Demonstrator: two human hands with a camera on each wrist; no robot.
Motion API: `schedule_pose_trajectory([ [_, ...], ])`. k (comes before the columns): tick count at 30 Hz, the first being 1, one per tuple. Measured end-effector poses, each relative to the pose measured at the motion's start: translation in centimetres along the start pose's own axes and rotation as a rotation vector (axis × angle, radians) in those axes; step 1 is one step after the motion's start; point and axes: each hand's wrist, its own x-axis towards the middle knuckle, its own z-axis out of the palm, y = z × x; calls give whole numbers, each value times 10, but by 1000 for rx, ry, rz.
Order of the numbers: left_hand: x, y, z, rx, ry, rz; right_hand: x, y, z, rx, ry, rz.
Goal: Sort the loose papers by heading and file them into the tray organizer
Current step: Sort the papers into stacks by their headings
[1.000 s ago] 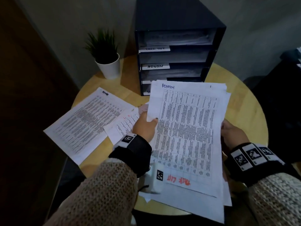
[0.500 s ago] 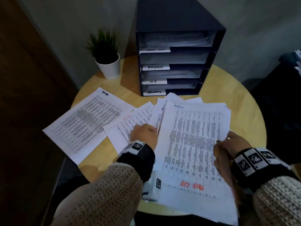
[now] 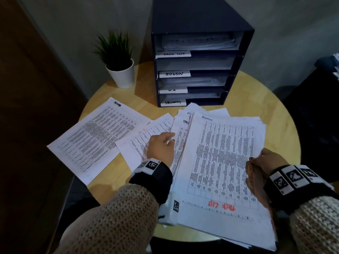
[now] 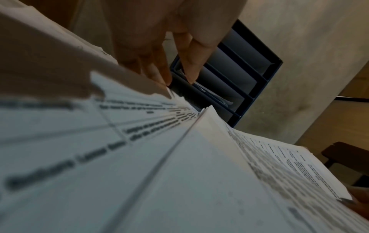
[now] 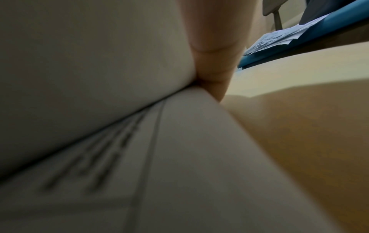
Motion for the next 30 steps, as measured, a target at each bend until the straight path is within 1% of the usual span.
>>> schedule_pose_trajectory([
  [2, -2, 1, -1, -43, -13, -30, 0, -1, 0, -23, 6, -13],
  [4, -3, 3, -3, -109, 14, -78, -1, -1, 0, -69, -5, -17],
  [6, -2, 3, -3, -100, 21, -115, -2, -2, -1, -90, -11, -17],
  [9, -5, 4, -3, -63, -6, -88, -2, -3, -1, -78, -14, -22],
  [12, -3, 2, -3, -63, -1, -42, 0, -5, 0, -21, -9, -27],
  [14, -1, 1, -2, -33, -23, -43, 2, -6, 1, 9, 8, -35],
  [17, 3, -2, -1, -77, 39, -69, 4, -7, 1, 19, 14, -45],
  [18, 4, -2, -1, -76, 42, -69, 4, -7, 1, 26, 10, -44],
  [21, 3, -5, -3, -45, -96, -33, 4, -6, 2, 17, -1, -58],
  [22, 3, -5, -3, -45, -108, -39, 4, -7, 2, 15, -7, -64],
  [23, 2, -5, -3, -59, -88, -44, 4, -7, 2, 23, -9, -67],
  [26, 7, -6, -3, -119, 54, -82, 4, -8, 2, 35, -3, -67],
  [28, 8, -5, -5, -82, 65, -111, 3, -9, 1, 42, -5, -62],
  [30, 9, -5, -8, -50, 26, -138, 3, -8, 1, 59, -7, -59],
])
